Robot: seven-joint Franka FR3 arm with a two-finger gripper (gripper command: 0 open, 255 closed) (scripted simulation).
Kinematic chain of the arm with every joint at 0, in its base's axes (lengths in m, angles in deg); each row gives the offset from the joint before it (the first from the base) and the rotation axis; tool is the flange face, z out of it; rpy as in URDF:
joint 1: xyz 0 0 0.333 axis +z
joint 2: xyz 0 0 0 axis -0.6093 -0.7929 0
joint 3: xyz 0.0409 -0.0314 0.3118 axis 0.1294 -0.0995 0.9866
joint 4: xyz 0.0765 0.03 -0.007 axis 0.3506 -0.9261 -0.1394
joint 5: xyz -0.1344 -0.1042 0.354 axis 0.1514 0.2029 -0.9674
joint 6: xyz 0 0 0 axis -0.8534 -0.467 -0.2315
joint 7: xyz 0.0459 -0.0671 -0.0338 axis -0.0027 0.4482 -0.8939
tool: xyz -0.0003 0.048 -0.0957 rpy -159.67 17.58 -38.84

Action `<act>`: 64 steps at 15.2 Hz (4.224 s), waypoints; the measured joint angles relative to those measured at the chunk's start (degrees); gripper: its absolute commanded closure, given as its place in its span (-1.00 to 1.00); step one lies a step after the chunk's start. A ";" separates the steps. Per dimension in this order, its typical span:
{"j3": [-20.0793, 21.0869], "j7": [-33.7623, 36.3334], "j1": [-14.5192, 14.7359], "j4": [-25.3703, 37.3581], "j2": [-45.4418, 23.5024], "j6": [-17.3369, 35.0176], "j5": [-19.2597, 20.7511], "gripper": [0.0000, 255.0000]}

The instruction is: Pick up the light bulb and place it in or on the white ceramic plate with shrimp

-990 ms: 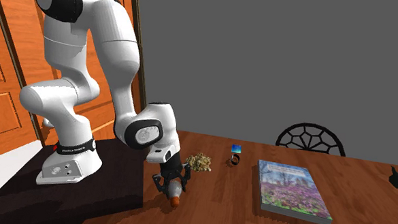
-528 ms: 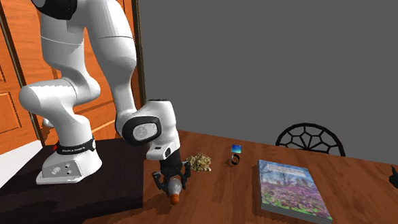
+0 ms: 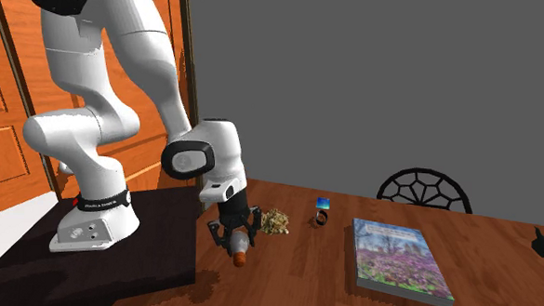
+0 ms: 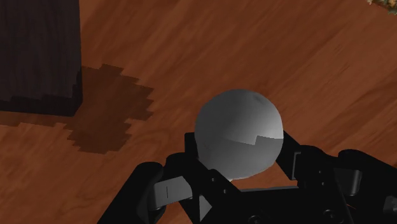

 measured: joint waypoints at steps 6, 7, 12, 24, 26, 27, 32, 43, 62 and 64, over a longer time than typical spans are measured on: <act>5.40 -13.73 -2.24 -2.10 6.91 -4.15 -16.93 1.00; 5.63 -15.34 -1.99 -2.46 8.05 -4.82 -19.09 1.00; 8.69 -10.73 0.49 -0.82 8.63 -7.60 -19.71 1.00; 17.31 16.20 10.74 13.17 -0.87 -17.33 -8.93 1.00; 17.96 20.50 13.28 15.43 -2.91 -18.81 -7.01 1.00; 18.28 21.61 14.06 16.53 -3.50 -19.69 -6.83 1.00; 16.02 27.15 16.46 18.95 -8.43 -18.66 -0.98 1.00; 10.54 35.31 20.39 21.01 -15.59 -14.87 8.83 1.00; 16.44 28.42 16.92 17.77 -7.64 -18.37 -0.73 -1.00; 16.51 28.31 16.87 17.75 -7.55 -18.43 -0.88 -1.00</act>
